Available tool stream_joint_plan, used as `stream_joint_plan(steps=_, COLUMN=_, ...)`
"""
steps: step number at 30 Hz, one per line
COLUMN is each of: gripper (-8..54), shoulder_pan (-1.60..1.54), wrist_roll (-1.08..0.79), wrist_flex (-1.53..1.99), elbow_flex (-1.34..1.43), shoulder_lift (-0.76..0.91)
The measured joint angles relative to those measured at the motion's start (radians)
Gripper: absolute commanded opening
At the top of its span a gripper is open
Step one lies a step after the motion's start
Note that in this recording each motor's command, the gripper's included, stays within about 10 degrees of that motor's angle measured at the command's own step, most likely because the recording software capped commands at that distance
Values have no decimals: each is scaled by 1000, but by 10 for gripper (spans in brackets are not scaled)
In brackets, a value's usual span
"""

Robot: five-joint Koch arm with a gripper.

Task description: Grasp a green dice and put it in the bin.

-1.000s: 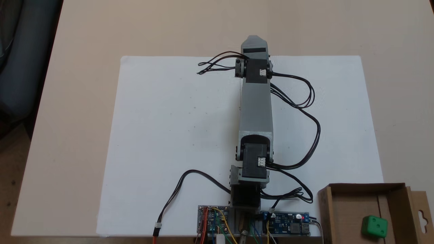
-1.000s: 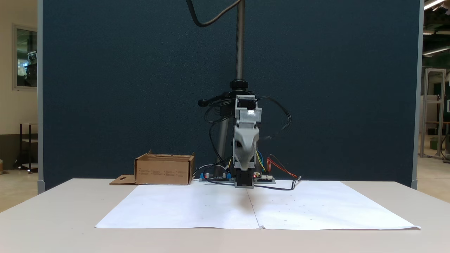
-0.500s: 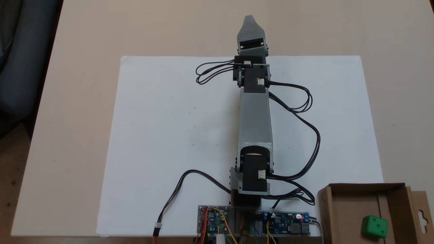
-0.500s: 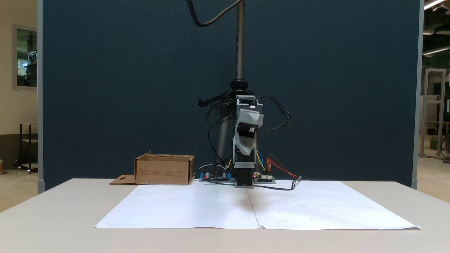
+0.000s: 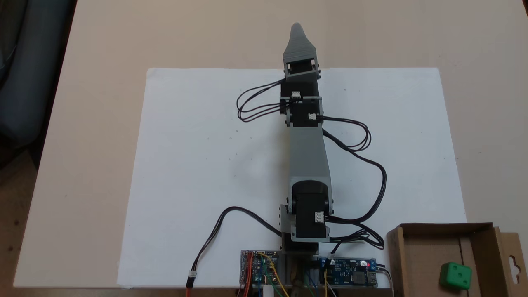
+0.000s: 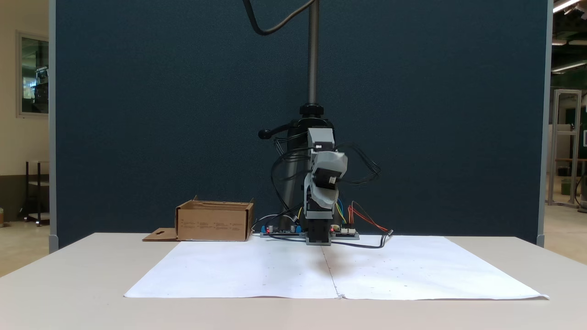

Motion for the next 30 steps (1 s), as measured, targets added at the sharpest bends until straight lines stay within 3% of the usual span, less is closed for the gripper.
stream_joint_plan(steps=14, gripper=487, shoulder_pan=12, wrist_roll=44, wrist_flex=-451, elbow_flex=480, shoulder_lift=127)
stream_joint_plan(steps=30, gripper=488, shoulder_pan=26, wrist_roll=91, wrist_flex=-923, elbow_flex=764, shoulder_lift=371)
